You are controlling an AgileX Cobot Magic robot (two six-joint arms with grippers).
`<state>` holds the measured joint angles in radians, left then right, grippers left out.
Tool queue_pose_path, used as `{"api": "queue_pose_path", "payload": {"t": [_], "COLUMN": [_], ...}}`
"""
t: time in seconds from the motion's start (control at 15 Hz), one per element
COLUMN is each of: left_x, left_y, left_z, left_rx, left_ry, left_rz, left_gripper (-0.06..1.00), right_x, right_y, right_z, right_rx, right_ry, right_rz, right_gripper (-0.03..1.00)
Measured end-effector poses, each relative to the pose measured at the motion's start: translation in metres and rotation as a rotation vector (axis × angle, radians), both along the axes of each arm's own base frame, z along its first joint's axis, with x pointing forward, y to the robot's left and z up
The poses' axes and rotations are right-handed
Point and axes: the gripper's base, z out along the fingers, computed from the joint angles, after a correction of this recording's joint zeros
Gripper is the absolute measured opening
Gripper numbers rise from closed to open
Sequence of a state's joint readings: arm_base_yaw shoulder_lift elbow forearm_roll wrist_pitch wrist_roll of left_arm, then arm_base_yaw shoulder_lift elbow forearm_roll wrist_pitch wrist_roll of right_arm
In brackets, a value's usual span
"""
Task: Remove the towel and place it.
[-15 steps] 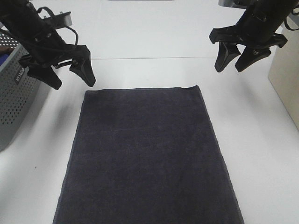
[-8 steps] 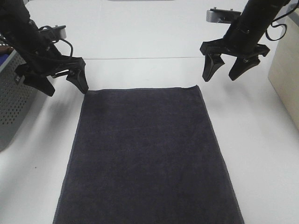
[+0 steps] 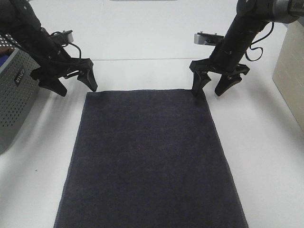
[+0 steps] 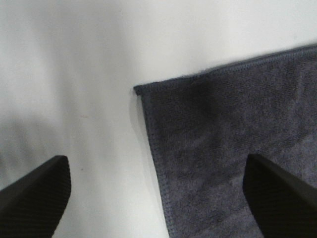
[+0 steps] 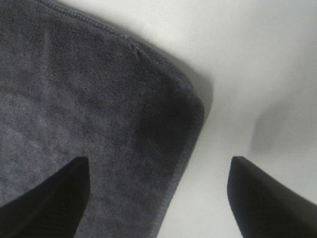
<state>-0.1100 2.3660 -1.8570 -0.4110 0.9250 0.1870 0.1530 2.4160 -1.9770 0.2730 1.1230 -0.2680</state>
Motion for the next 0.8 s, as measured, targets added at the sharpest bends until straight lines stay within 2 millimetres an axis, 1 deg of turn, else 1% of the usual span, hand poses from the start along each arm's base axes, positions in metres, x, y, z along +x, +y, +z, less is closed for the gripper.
{"api": "queue_pose_path", "payload": {"t": [0.13, 0.33, 0.47, 0.8], "left_x": [0.003, 0.003, 0.004, 0.001], "left_y": [-0.001, -0.005, -0.009, -0.01], "left_z": [-0.008, -0.016, -0.02, -0.02], "left_rx": [-0.011, -0.055, -0.094, -0.109], "left_ry": [0.019, 0.032, 0.035, 0.063], "left_rz": [0.001, -0.01, -0.016, -0.031], "left_gripper": [0.88, 0.88, 0.88, 0.88], "right_x": [0.003, 0.008, 0.01, 0.01], "right_y": [0.0, -0.012, -0.021, -0.021], "right_z": [-0.007, -0.024, -0.025, -0.025], "right_rx": [0.012, 0.094, 0.131, 0.146], "right_ry": [-0.009, 0.015, 0.011, 0.011], "right_rz": [-0.004, -0.057, -0.074, -0.072], "right_gripper": [0.74, 0.74, 0.74, 0.74]}}
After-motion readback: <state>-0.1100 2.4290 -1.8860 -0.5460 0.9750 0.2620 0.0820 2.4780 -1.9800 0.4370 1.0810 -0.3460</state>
